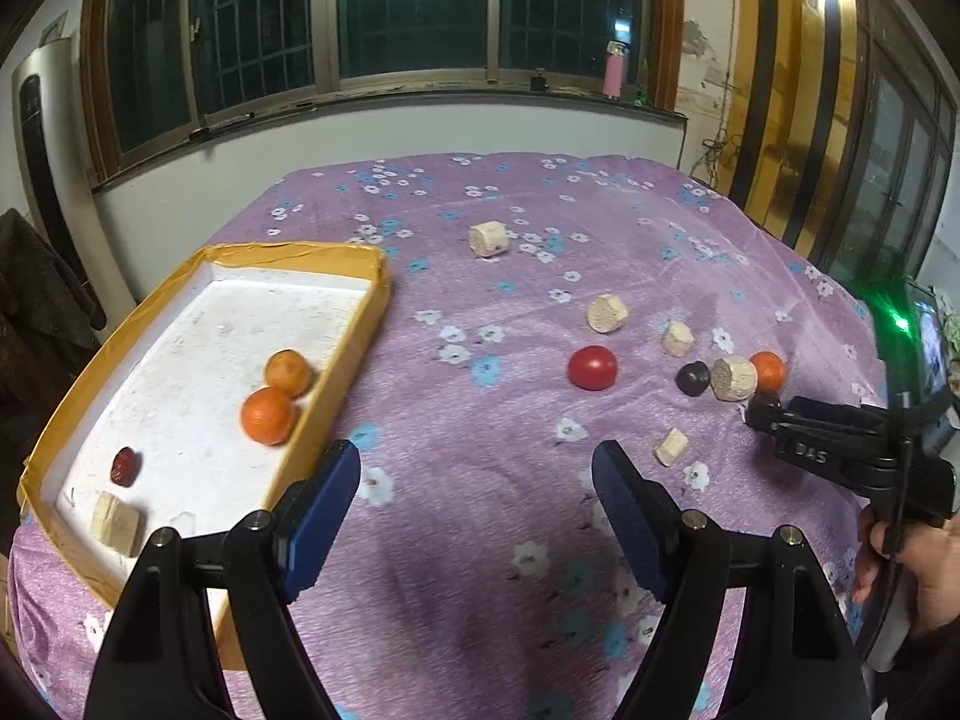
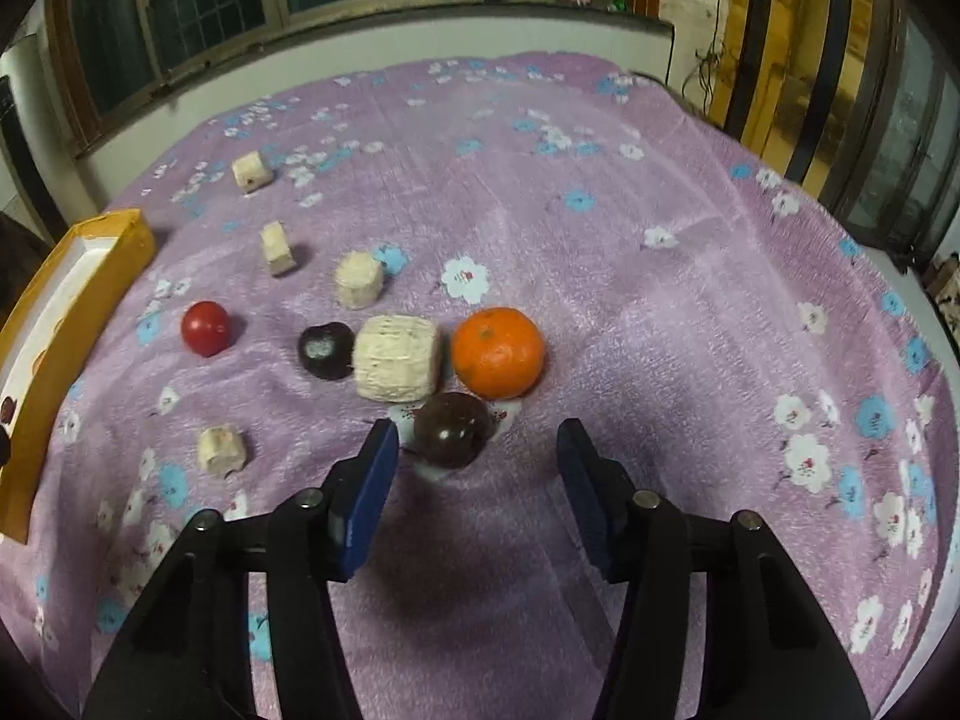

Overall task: Organize fruits
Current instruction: 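Move both grippers back toward the remaining items on the bedspread, then grasp a small cream cube with the left gripper while the right gripper grasps a dark plum, then carry the cube and plum into the tray and open both grippers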

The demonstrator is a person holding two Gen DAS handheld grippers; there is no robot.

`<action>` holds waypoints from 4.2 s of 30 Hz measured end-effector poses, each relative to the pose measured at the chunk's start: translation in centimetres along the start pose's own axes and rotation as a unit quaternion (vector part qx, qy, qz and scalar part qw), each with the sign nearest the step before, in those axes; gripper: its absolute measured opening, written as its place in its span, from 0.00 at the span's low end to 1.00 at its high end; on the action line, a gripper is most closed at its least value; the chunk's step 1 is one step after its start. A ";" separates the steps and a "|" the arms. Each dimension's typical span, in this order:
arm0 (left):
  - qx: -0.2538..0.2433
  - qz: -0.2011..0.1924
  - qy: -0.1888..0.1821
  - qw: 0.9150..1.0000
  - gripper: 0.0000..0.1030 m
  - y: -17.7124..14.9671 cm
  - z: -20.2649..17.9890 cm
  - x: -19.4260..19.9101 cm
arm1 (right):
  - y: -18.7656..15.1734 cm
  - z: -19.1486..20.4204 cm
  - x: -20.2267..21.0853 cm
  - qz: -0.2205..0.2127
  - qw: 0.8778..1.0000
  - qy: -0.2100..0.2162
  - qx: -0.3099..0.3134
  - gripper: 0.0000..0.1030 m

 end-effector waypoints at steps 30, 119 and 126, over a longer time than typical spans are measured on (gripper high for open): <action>-0.050 0.059 -0.063 0.995 0.44 -2.4 -9.8 -6.5 | 0.2 -2.5 3.3 -0.068 0.995 0.051 -0.049 0.23; 0.116 0.024 0.173 0.978 0.11 -0.8 23.4 2.1 | 2.9 32.1 6.0 -0.074 0.962 0.233 0.123 0.23; 0.117 0.031 0.172 0.978 0.11 -0.6 24.0 1.0 | 2.7 34.2 4.6 -0.064 0.957 0.246 0.138 0.24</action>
Point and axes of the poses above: each gripper's, at about its wrist camera, not at the fingertips, and x roughly against the way its jaws point, z to its left, y to its top, the point moved 7 cm from there along -x, roughly the way its jaws point, and after that the axes turned 11 degrees about -z, right-handed, at the moved point
